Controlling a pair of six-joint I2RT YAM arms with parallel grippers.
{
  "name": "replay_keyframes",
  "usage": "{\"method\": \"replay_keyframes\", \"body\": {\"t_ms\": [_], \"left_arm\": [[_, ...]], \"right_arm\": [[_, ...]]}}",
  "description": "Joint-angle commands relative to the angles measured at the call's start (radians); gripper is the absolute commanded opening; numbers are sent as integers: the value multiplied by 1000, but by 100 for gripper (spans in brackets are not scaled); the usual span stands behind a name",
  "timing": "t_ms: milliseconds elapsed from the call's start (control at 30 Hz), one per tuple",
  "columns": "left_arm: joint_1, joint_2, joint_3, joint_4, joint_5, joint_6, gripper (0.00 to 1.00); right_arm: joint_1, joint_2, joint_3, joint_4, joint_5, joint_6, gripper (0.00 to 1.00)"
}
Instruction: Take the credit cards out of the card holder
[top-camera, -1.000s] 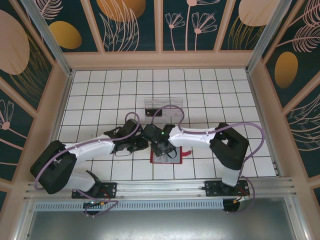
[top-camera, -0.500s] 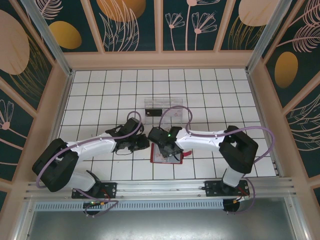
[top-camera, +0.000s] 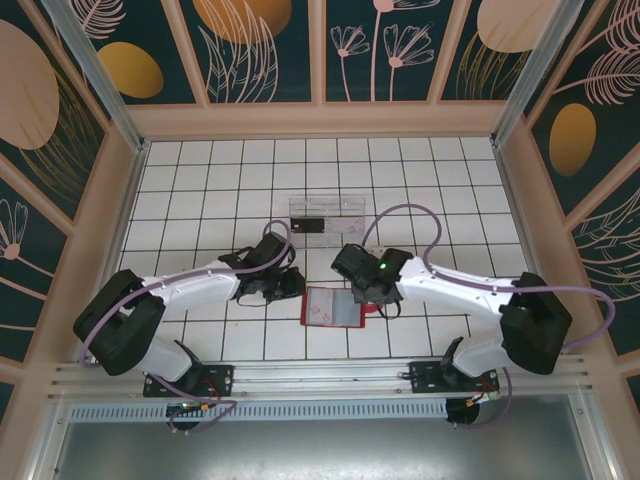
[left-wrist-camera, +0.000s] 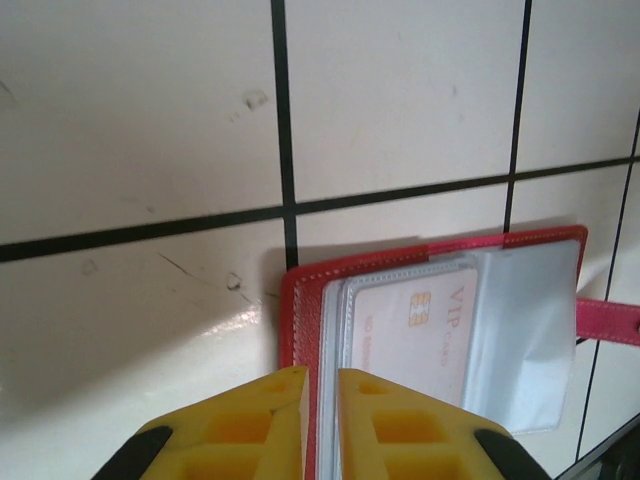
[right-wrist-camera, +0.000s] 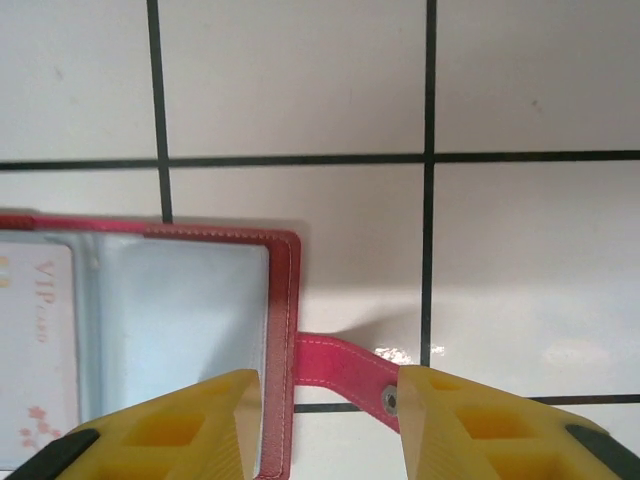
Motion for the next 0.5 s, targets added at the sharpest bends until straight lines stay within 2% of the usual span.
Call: {"method": "replay_keyframes", "body": {"t_ms": [0,267,467], "left_arm": [[-27,16,34,-33,5,-2,16],[-75,35,28,-17,-20,-49,16],[-80,58,29,-3,-16,-60,16]], "right_arm": [[-22,-52,-15,75,-24,-7,40],[-83,-74,-164,499,-434,-49,27],[-107,-41,-251,665,-554,-24,21]]}}
